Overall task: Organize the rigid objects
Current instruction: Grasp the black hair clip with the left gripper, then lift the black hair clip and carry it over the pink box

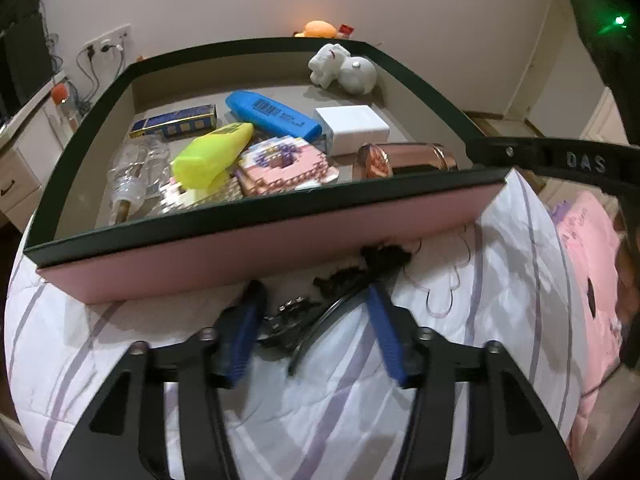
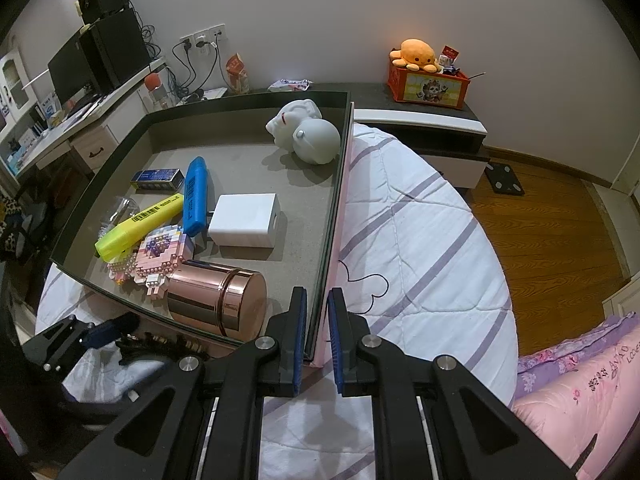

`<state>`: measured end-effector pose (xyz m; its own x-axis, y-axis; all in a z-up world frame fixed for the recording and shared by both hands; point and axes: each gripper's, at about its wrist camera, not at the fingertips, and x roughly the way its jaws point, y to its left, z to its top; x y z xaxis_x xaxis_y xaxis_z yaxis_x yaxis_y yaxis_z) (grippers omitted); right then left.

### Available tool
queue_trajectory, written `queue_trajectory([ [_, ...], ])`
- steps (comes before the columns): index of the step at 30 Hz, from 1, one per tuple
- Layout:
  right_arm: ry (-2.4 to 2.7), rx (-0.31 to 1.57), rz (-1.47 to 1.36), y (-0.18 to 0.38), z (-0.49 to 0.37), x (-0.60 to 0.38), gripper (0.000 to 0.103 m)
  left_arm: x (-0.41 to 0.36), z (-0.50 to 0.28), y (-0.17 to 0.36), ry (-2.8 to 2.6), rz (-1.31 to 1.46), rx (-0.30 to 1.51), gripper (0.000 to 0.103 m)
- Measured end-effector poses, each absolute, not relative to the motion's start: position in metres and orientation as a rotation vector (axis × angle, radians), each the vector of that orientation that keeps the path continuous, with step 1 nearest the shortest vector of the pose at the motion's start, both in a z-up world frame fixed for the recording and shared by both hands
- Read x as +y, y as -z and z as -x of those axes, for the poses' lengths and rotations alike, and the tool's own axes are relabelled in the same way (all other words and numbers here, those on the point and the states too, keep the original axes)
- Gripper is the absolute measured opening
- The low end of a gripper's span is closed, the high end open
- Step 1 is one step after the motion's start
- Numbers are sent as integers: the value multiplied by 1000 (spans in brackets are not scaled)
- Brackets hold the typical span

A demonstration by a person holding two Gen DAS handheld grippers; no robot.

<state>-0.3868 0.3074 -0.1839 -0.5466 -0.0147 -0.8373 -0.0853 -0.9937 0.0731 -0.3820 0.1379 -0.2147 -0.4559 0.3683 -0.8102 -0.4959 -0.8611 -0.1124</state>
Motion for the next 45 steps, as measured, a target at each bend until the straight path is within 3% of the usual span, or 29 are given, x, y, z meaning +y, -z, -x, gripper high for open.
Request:
queue_trajectory([
  [4, -2722, 164, 1476, 184, 387, 307, 11, 122, 377, 213, -2290, 1246, 164, 37],
  [14, -2715, 149, 1482, 183, 387, 306, 11, 90, 360, 211, -2290, 1264, 134, 27],
  [22, -2713, 146, 1482, 183, 388, 305, 11, 81, 353, 211, -2292, 1253, 119, 28],
  [24, -2713, 144, 1484, 183, 388, 305, 11, 86, 354, 212, -2288, 1255, 150, 30],
  [27, -2710, 142, 1487, 183, 388, 305, 11, 96, 358, 211, -2274, 1243, 184, 42],
  [30, -2709, 143, 1487, 184, 388, 305, 11, 105, 362, 213, -2277, 1238, 234, 42],
  [31, -2709, 142, 1487, 184, 388, 305, 11, 108, 362, 214, -2277, 1236, 260, 38],
  [32, -2709, 143, 1488, 184, 388, 305, 11, 108, 363, 213, -2282, 1232, 269, 24],
  [33, -2710, 143, 1488, 184, 388, 305, 11, 109, 365, 213, -2272, 1238, 268, 21],
  [45, -2710, 129, 1494, 184, 388, 306, 11, 103, 364, 198, -2289, 1207, 313, 19],
])
